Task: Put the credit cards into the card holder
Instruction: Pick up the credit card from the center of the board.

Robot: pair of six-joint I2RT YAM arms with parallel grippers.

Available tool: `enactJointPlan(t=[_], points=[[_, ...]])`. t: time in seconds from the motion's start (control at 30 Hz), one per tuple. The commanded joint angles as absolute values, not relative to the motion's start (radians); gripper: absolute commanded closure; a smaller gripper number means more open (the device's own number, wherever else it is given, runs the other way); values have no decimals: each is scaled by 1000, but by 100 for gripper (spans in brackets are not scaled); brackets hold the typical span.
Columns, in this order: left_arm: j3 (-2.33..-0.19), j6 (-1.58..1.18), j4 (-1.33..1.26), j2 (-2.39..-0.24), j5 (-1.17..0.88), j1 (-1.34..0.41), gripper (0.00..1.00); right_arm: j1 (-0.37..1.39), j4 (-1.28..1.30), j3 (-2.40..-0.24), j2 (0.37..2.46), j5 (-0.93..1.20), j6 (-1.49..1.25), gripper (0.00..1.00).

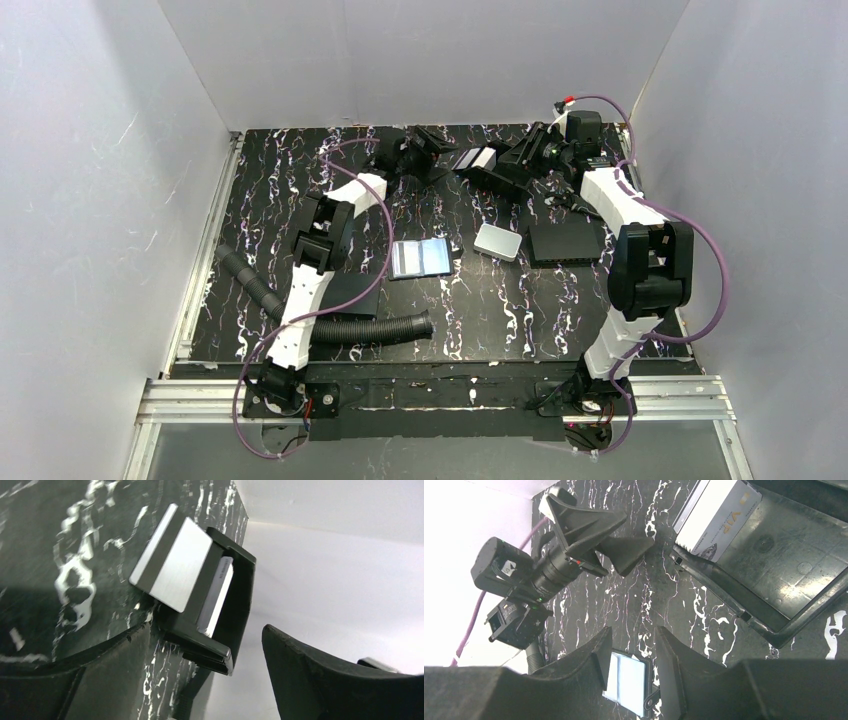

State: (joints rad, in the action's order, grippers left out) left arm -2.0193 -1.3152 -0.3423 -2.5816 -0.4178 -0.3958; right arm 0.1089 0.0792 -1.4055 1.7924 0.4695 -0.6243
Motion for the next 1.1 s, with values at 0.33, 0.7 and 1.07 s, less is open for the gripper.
enactJointPlan(t=[0.33,0.7,1.07], points=[[-1917,-1702,-406,-2520,-290,-447,23,112,41,-1387,1752,455,-619,54],[-1809,-1705,-405,-2487,-131,-477,30,112,32,-1382,1747,458,-619,54],[-1817,-1653,-382,-2520,68,-517,38,112,26,-1381,1745,453,-624,54]])
